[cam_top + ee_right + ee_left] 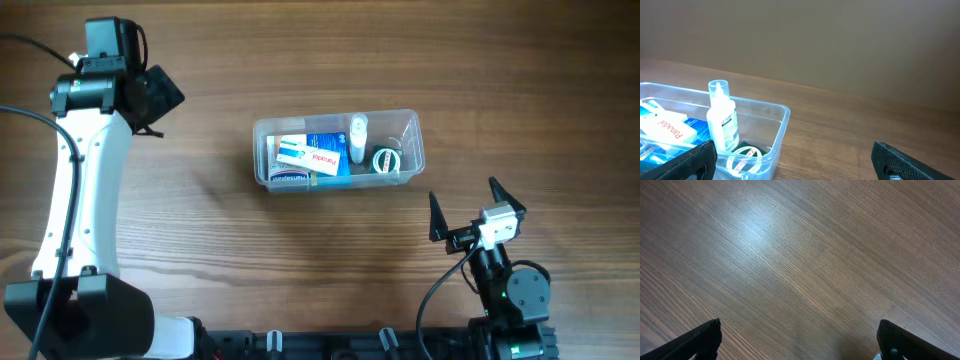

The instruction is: Pack container

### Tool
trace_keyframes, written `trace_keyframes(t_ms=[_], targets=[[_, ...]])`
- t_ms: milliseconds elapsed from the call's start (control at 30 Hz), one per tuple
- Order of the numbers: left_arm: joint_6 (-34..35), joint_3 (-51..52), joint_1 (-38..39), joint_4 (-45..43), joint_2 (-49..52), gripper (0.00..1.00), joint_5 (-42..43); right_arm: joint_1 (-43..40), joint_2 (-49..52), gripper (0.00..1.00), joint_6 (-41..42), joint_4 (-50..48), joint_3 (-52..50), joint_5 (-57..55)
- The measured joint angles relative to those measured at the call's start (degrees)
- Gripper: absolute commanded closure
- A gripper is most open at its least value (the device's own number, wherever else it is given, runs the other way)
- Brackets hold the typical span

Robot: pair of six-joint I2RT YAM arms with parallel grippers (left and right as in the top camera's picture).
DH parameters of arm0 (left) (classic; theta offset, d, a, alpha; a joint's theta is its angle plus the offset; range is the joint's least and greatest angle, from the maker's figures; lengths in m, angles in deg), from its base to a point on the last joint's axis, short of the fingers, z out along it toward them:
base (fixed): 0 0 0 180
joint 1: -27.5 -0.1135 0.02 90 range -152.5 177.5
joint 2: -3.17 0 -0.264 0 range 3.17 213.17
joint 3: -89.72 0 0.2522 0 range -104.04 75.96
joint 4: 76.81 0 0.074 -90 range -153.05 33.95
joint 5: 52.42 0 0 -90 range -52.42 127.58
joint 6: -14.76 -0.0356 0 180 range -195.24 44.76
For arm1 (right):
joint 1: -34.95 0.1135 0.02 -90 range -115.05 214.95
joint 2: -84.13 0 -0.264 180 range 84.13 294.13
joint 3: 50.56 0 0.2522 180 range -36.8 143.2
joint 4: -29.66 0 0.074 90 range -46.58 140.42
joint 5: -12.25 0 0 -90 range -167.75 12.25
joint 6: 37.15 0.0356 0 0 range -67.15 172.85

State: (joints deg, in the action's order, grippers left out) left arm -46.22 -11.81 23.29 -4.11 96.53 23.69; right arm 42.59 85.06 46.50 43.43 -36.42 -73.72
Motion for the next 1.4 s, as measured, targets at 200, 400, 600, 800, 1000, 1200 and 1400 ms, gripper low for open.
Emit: trace_keyframes(t_ms=[200,400,600,800,1000,1200,1400], targets=[[0.0,0.0,0.0,0.0,0.0,0.0,0.0,0.0,0.0,0.0,0.0,0.0,0.0,0.0],[0.0,0.0,0.0,0.0,0.0,0.0,0.0,0.0,0.0,0.0,0.0,0.0,0.0,0.0],[-0.02,0.0,0.0,-0.02,0.0,0.0,0.0,0.0,0.0,0.0,0.0,0.0,0.0,0.0],[0.0,0.0,0.0,0.02,-0.11,0.0,0.0,0.0,0.0,0.0,0.0,0.0,0.0,0.0],[0.0,0.07,0.0,0.04,-7.3,0.0,0.02,0.0,0.0,0.0,0.0,0.0,0.0,0.0],[0.0,0.04,0.0,0.07,-23.43,0.0,-0.02,0.0,0.0,0.0,0.0,0.0,0.0,0.0],[0.0,2.49,0.0,0.0,-39.89,0.0,0.0,0.0,0.0,0.0,0.0,0.0,0.0,0.0]])
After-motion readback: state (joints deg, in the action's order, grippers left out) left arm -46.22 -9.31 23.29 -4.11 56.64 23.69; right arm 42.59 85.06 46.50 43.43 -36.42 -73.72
